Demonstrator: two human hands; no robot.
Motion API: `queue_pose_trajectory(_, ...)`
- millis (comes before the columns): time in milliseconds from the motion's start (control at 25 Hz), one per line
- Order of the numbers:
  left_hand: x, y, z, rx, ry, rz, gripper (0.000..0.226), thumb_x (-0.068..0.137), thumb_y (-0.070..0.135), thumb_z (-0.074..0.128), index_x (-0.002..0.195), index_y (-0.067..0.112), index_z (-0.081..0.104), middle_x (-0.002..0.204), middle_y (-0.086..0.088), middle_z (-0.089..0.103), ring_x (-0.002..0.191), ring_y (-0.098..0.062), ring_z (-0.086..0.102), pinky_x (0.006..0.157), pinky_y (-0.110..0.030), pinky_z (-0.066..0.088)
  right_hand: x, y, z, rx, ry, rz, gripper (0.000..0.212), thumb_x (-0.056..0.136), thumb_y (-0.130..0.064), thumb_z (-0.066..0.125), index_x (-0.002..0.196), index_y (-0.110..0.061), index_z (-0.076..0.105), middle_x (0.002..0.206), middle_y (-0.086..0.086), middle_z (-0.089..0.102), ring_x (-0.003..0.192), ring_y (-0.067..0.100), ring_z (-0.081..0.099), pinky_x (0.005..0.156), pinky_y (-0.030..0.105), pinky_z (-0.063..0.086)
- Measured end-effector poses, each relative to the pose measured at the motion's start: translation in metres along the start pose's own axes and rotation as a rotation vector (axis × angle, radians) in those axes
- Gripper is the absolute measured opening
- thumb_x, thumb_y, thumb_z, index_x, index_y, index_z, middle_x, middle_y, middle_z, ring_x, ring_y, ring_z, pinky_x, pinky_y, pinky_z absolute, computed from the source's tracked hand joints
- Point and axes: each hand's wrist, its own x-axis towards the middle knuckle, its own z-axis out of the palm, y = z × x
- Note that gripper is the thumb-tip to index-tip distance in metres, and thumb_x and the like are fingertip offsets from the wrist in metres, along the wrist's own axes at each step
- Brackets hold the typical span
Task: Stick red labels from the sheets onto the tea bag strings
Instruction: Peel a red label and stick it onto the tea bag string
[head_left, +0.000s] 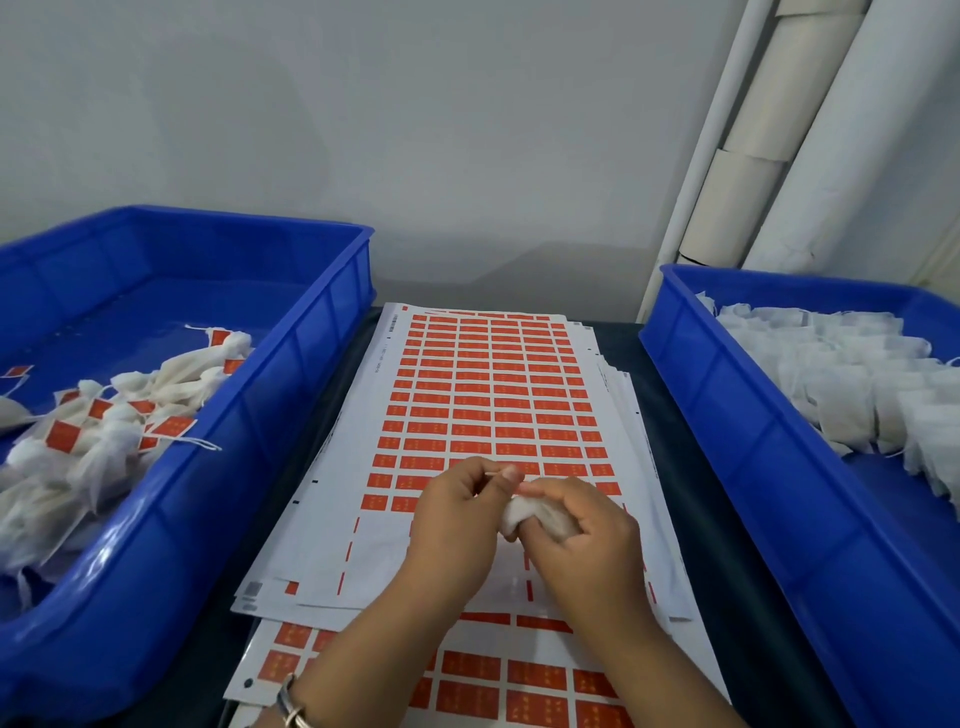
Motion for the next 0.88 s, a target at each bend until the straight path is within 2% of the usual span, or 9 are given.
queue_pose_trajectory(160,0.0,-0.002,0.001,0.0,0.023,-0.055,0.023,0.091,0.031,0.055,0.073,0.02,0.063,0.067,0.004,0.064,0.068,-0.014,0.062,0.059,-0.018,0.05,0.002,0.004,0.0,-0.156,0.087,-0.148,0.02,0.077,-0.012,0.072,0.097,-0.012,0.074,0.093,-0.002,0.07,0.084,0.001,0.059,0.078,0.01,0.044)
queue_pose_trajectory(240,0.003,0.0,-0.001,-0.041,0.013,-0.07,0.02,0.091,0.028,0.056,0.076,0.018,0.064,0.072,-0.001,0.065,0.069,-0.016,0.063,0.059,-0.018,0.051,0.003,0.003,-0.001,-0.19,0.038,-0.131,0.023,0.081,-0.022,0.063,0.099,-0.012,0.073,0.096,-0.001,0.07,0.086,0.004,0.059,0.079,0.016,0.046)
queue_pose_trajectory(320,0.005,0.003,-0.008,-0.206,-0.013,-0.123,0.01,0.09,0.023,0.058,0.086,0.017,0.065,0.077,-0.004,0.066,0.071,-0.018,0.065,0.062,-0.021,0.052,0.004,-0.001,-0.002,-0.167,-0.055,0.0,0.021,0.085,-0.031,0.058,0.098,-0.022,0.071,0.097,-0.014,0.065,0.084,-0.002,0.057,0.078,0.009,0.043)
queue_pose_trajectory(440,0.006,0.009,-0.016,-0.572,-0.155,-0.247,0.015,0.087,-0.001,0.057,0.094,0.012,0.059,0.084,-0.009,0.068,0.076,-0.026,0.068,0.063,-0.028,0.054,0.009,-0.003,-0.004,0.068,-0.227,0.389,0.007,0.088,-0.035,0.06,0.081,-0.035,0.063,0.09,-0.024,0.059,0.081,-0.002,0.056,0.063,0.0,0.041)
queue_pose_trajectory(520,0.005,0.01,-0.02,-0.632,-0.224,-0.247,0.022,0.084,-0.013,0.05,0.085,0.009,0.055,0.071,-0.006,0.066,0.066,-0.021,0.068,0.057,-0.025,0.053,0.012,-0.001,-0.008,0.389,-0.315,0.683,0.014,0.085,-0.04,0.062,0.084,-0.03,0.071,0.085,-0.011,0.067,0.077,0.007,0.059,0.07,0.012,0.048)
queue_pose_trajectory(600,0.006,0.006,-0.022,-0.633,-0.281,-0.197,0.025,0.085,-0.015,0.048,0.078,0.008,0.054,0.068,-0.005,0.065,0.065,-0.019,0.067,0.06,-0.025,0.054,0.013,0.001,-0.015,0.895,-0.395,0.876,0.019,0.082,-0.031,0.064,0.097,-0.022,0.074,0.083,0.006,0.064,0.068,0.015,0.057,0.067,0.027,0.051)
queue_pose_trajectory(720,0.003,0.0,-0.017,-0.365,-0.242,-0.057,0.028,0.087,-0.005,0.055,0.068,0.014,0.064,0.077,-0.004,0.068,0.079,-0.018,0.067,0.073,-0.025,0.055,0.013,0.006,-0.022,1.296,-0.487,0.965,0.032,0.083,-0.017,0.061,0.112,-0.004,0.063,0.082,0.011,0.059,0.057,0.015,0.053,0.054,0.028,0.047)
queue_pose_trajectory(800,0.001,-0.005,-0.01,0.019,-0.134,0.106,0.033,0.087,0.004,0.06,0.067,0.028,0.069,0.082,0.006,0.066,0.081,-0.007,0.064,0.069,-0.013,0.051,0.014,0.01,-0.021,1.283,-0.477,0.967,0.027,0.081,-0.017,0.063,0.104,-0.005,0.068,0.079,0.009,0.06,0.055,0.013,0.053,0.051,0.027,0.046)
queue_pose_trajectory(880,-0.001,-0.006,-0.007,0.129,-0.128,0.194,0.038,0.087,0.006,0.061,0.073,0.04,0.07,0.087,0.012,0.063,0.085,-0.002,0.061,0.069,-0.009,0.048,0.014,0.011,-0.02,1.204,-0.423,0.955,0.025,0.075,-0.021,0.067,0.095,-0.01,0.075,0.078,0.008,0.061,0.056,0.012,0.053,0.052,0.026,0.047)
